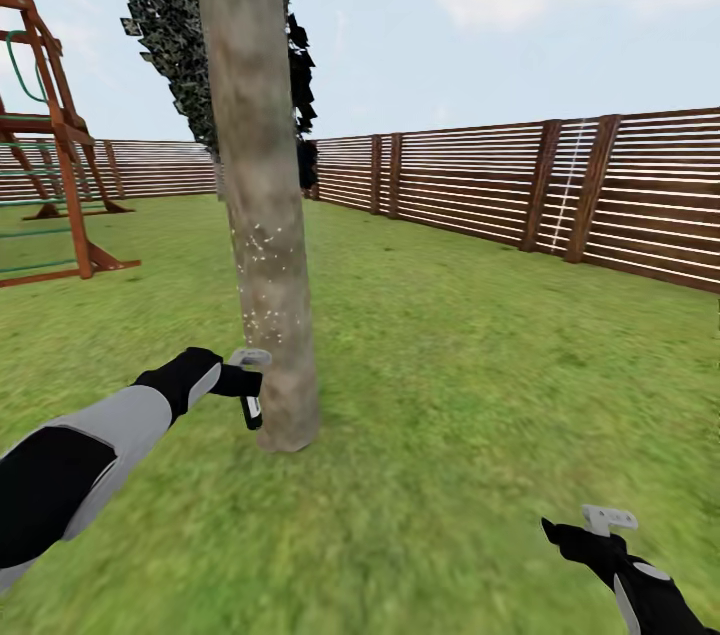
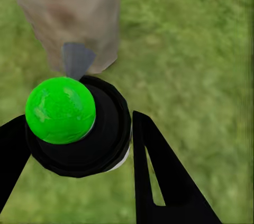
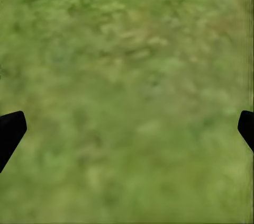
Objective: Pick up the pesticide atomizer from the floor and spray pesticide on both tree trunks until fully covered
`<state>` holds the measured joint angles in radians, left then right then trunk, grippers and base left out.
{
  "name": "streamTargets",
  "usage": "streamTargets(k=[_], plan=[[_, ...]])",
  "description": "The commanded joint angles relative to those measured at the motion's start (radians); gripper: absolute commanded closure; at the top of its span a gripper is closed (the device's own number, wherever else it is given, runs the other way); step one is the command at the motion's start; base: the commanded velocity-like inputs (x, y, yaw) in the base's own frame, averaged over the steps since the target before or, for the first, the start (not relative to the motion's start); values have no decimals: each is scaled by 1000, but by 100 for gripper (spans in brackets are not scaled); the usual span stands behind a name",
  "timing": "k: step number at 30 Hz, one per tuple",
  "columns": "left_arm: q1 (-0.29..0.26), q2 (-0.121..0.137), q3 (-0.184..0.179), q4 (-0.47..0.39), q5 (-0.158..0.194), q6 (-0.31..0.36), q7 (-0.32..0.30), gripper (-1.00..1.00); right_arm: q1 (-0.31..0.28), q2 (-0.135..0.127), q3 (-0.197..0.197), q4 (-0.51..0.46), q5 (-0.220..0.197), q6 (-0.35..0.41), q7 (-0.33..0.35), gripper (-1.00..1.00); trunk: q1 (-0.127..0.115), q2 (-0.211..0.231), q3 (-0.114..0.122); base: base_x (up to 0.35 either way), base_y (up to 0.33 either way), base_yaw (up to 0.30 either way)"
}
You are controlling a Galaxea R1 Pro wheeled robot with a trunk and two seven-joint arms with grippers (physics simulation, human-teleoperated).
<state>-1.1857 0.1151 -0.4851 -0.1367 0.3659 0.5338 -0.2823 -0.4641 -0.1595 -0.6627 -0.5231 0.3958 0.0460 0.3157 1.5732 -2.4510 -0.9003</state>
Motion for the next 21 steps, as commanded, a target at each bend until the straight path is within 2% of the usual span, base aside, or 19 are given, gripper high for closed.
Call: streamTargets(k=[1, 4, 10, 13, 19, 21], plan=[[3, 0, 0, 0, 0, -1, 0, 100, 0, 0, 0, 0, 0, 0, 0, -100, 0, 0, 0, -41, -314, 184], [21, 0, 0, -1, -1, -1, 0, 100, 0, 0, 0, 0, 0, 0, 0, -100, 0, 0, 0, -38, -140, 255], [24, 0, 0, -1, -1, -2, 0, 100, 0, 0, 0, 0, 0, 0, -1, -100, 0, 0, 0, -3, -10, 265], [25, 0, 0, -1, -1, -2, 0, 100, 1, 0, 0, 0, 0, 0, -1, -100, 0, 0, 0, 0, -77, 34], [26, -4, 0, 0, -1, -4, 0, 100, 1, 0, 0, 0, 0, 0, -1, -100, 0, 0, 0, 0, -289, 3], [31, -5, 0, 0, -1, -25, 0, 100, 0, 0, 0, 0, 0, 0, 0, -100, 0, 0, 0, 0, -244, 0]])
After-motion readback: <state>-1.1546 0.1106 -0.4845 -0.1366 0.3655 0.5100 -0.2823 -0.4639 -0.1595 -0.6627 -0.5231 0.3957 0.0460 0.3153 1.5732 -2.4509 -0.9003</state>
